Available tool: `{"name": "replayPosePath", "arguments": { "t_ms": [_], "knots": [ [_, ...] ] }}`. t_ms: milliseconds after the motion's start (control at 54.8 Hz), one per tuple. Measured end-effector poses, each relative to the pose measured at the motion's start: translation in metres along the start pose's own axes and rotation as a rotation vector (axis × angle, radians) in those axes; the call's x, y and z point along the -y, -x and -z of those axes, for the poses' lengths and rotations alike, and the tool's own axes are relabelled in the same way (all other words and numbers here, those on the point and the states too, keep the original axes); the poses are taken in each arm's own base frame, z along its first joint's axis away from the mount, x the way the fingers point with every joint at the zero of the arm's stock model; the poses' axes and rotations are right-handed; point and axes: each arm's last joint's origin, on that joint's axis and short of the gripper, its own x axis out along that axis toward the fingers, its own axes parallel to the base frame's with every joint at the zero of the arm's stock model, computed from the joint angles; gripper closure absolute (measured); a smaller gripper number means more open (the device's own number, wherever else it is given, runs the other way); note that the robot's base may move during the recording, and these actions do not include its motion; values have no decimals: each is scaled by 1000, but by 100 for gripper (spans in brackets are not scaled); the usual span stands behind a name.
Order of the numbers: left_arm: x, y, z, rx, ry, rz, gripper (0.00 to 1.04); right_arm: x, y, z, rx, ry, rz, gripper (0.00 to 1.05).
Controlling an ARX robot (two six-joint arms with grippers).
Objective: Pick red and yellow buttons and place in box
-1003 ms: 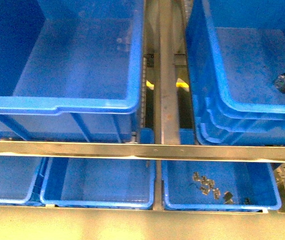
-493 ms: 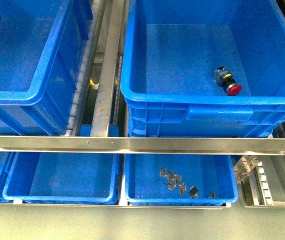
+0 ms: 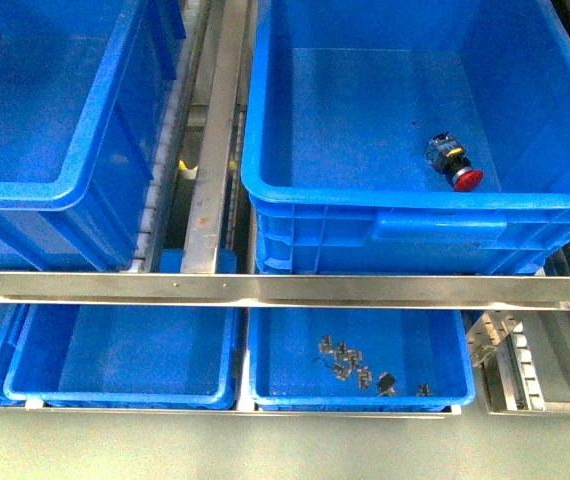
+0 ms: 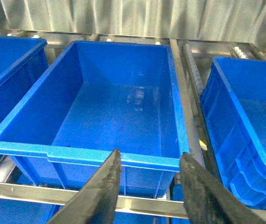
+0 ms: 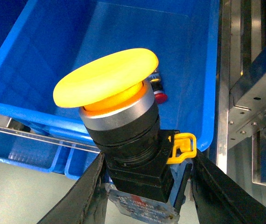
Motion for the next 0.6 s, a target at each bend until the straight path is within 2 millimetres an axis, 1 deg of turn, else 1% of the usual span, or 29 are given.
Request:
{"name": "replayPosePath", "arguments": {
  "t_ms": [36, 109, 128, 146, 255, 310, 401, 493, 566, 602],
  "knots": [
    [0, 0, 0, 0, 0, 0, 57, 0, -1, 0, -3, -2, -1, 63],
    [0, 0, 0, 0, 0, 0, 38, -2, -2, 2, -14, -1, -2, 63],
    [0, 0, 0, 0, 0, 0, 34, -2, -3, 2, -16, -1, 0, 63],
    [0, 0, 0, 0, 0, 0, 33, -2, -3, 2, -16, -1, -1, 63],
    [0, 0, 0, 0, 0, 0, 13, -5, -6, 3, -30, 1, 0, 63],
    [0, 0, 0, 0, -1, 0, 6, -7, -8, 4, -37, -4, -4, 63],
    [0, 0, 0, 0, -1, 0, 8, -10, -13, 8, -64, -18, -16, 63],
    [0, 0, 0, 0, -1, 0, 8, -16, -28, 6, -82, -24, -36, 63],
    [0, 0, 0, 0, -2, 0, 8, -19, -47, -3, -84, -28, -51, 63],
    [0, 0, 0, 0, -1, 0, 8, -21, -61, -10, -86, -35, -51, 63]
  ]
}}
